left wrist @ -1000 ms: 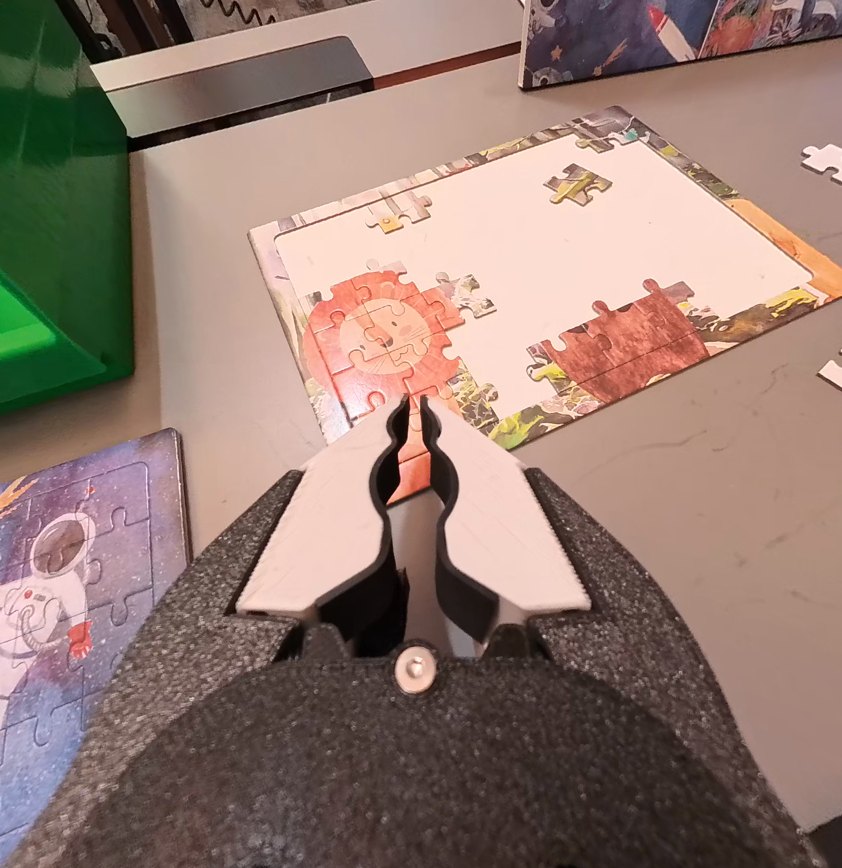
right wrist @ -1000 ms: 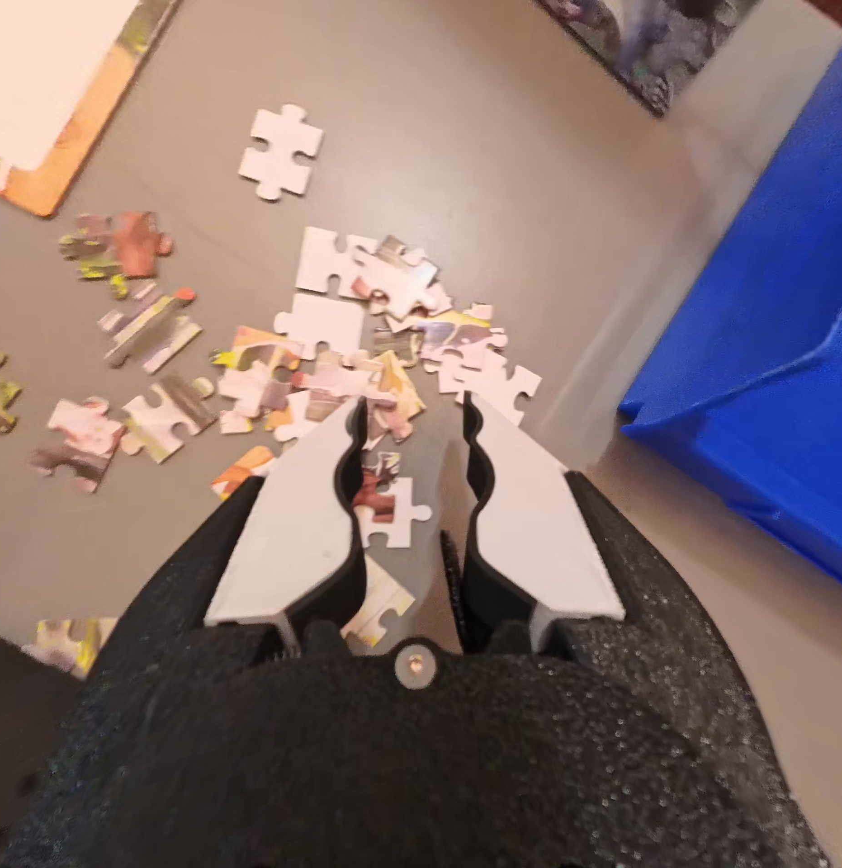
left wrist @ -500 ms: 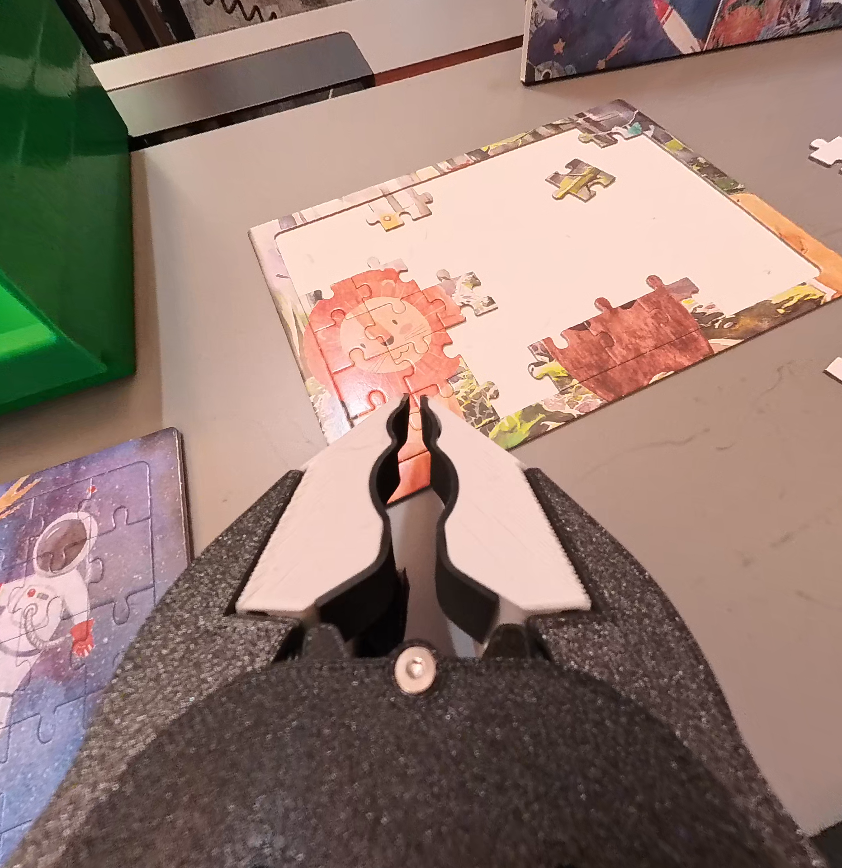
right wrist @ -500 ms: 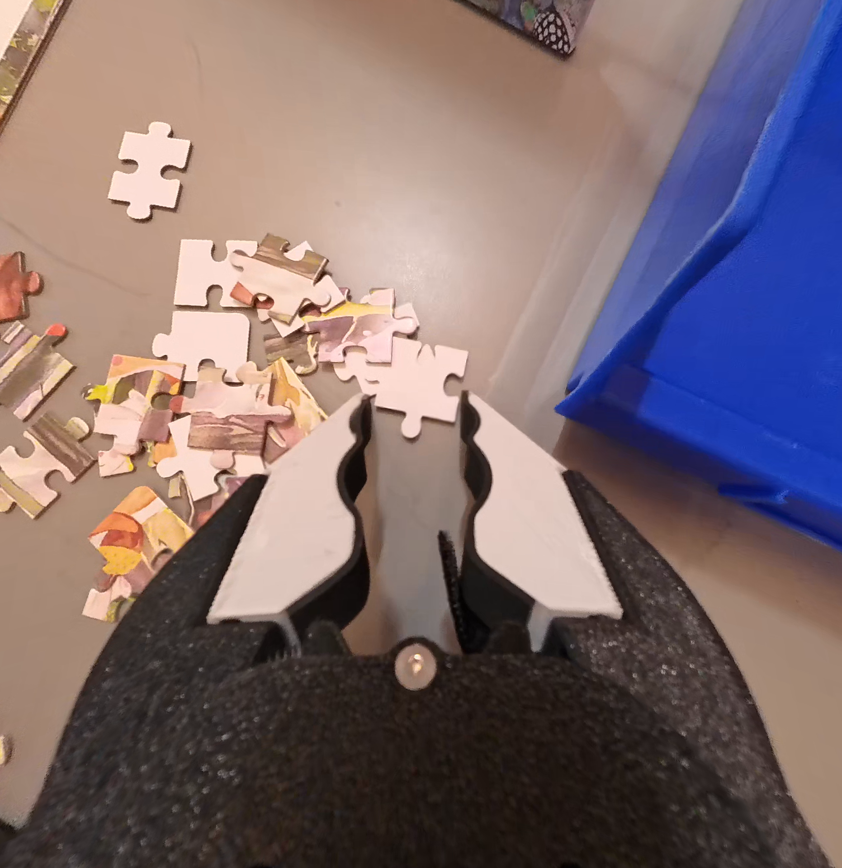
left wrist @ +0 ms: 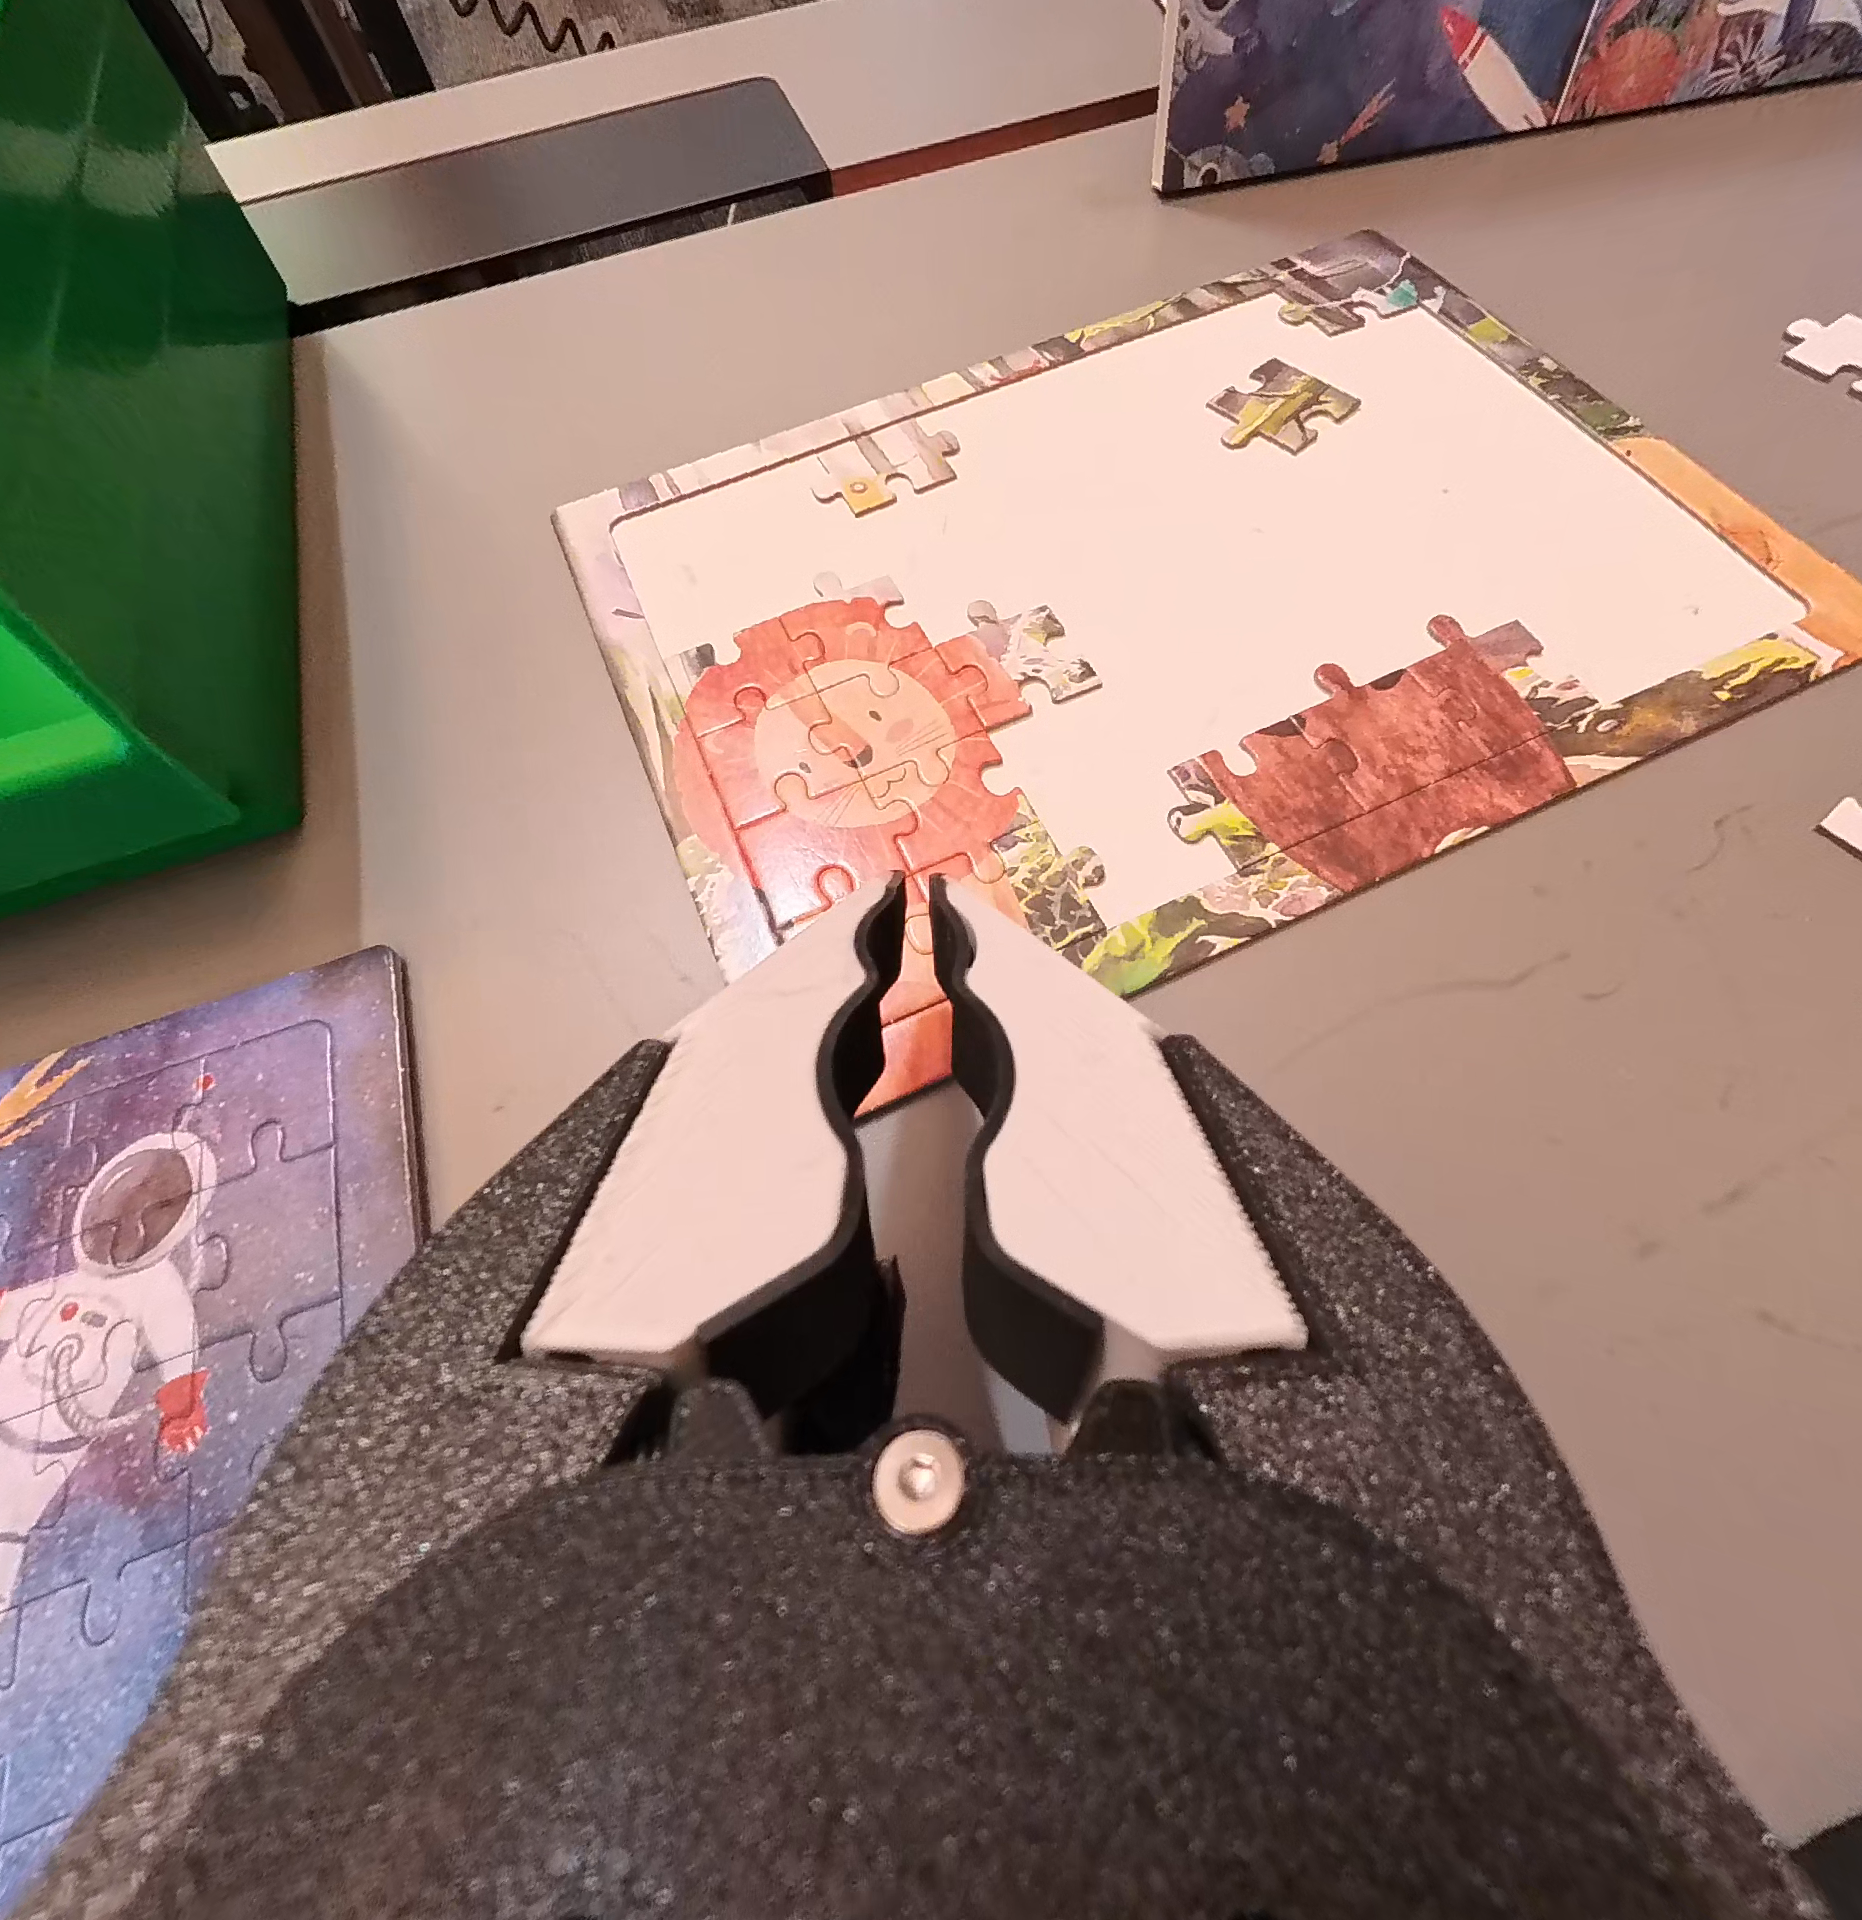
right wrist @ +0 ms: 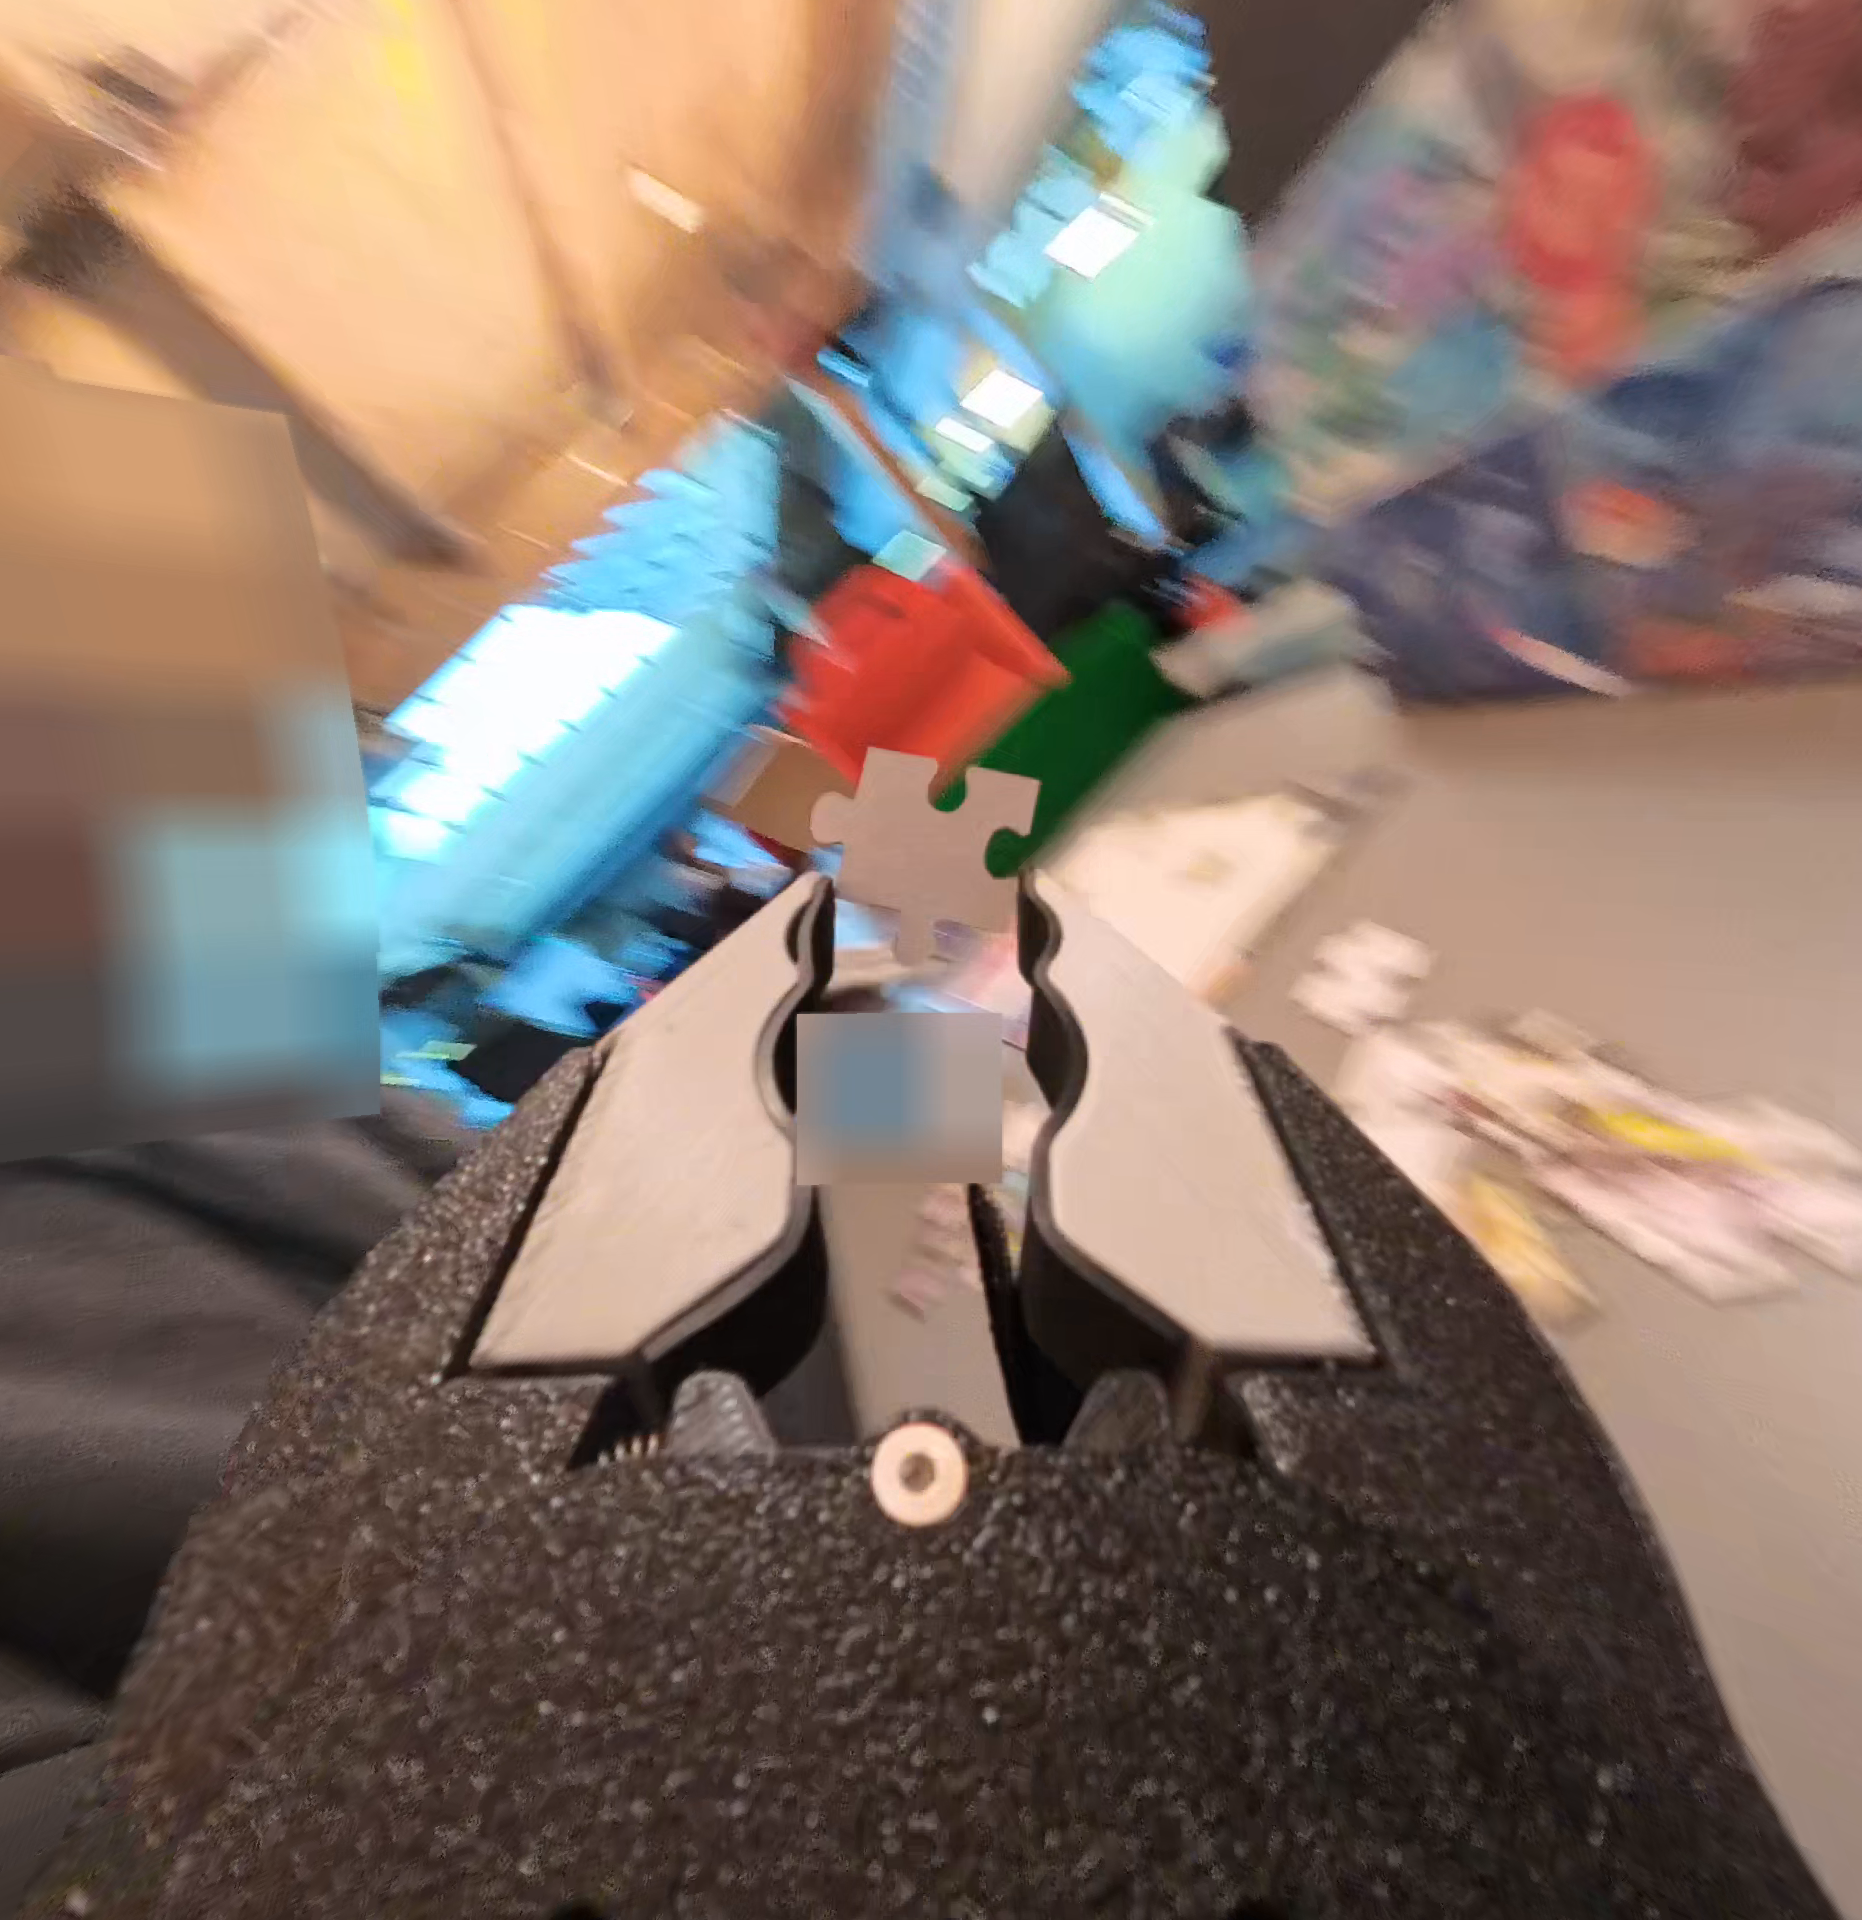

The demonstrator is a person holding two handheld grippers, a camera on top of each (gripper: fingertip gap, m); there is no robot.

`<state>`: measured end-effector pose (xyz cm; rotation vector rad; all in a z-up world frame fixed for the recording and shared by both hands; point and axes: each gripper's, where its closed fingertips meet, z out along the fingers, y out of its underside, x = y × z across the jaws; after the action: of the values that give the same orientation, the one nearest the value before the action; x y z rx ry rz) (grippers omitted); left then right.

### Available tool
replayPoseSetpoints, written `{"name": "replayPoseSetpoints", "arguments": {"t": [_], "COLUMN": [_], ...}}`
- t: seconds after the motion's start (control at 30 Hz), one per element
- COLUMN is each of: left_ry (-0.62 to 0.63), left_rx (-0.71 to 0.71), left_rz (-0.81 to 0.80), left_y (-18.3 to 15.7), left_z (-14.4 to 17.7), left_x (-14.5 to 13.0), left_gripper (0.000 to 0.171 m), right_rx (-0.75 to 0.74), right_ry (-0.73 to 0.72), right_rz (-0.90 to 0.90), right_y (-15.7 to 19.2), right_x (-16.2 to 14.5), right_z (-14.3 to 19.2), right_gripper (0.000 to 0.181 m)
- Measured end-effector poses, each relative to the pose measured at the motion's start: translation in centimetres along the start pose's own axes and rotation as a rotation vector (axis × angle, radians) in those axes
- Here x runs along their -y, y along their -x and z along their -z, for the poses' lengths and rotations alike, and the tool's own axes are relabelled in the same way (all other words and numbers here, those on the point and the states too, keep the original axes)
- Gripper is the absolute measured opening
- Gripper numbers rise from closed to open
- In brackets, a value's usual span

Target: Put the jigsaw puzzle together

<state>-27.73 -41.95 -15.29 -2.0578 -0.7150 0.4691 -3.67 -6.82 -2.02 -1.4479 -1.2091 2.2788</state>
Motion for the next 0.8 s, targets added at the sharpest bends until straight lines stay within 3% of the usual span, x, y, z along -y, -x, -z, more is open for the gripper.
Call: {"name": "replayPoseSetpoints", "arguments": {"t": [0.07,0.2,0.37,0.5,0.8], "left_ry": [-0.003,-0.053,-0.295,-0.425,-0.425], "left_rx": [0.001,-0.014,-0.158,-0.186,-0.26], "left_rz": [-0.004,-0.02,-0.089,-0.169,-0.08], "left_y": [0.0,-0.5,-4.1,-6.2,-6.3], "left_z": [0.0,0.4,2.9,4.6,5.0], "left_x": [0.0,0.9,4.8,6.2,6.3], "left_gripper": [0.004,0.004,0.018,0.023,0.024], "right_rx": [0.23,0.412,0.627,0.7,0.646], "right_ry": [-0.043,-0.013,-0.01,0.046,0.055], "right_rz": [-0.062,-0.139,-0.339,-0.433,-0.425], "right_y": [3.9,6.8,8.5,9.2,8.6], "right_x": [0.1,-1.2,-2.6,-4.4,-5.4], "right_z": [-1.6,-5.3,-10.0,-12.7,-13.2], "right_gripper": [0.034,0.034,0.035,0.036,0.035]}}
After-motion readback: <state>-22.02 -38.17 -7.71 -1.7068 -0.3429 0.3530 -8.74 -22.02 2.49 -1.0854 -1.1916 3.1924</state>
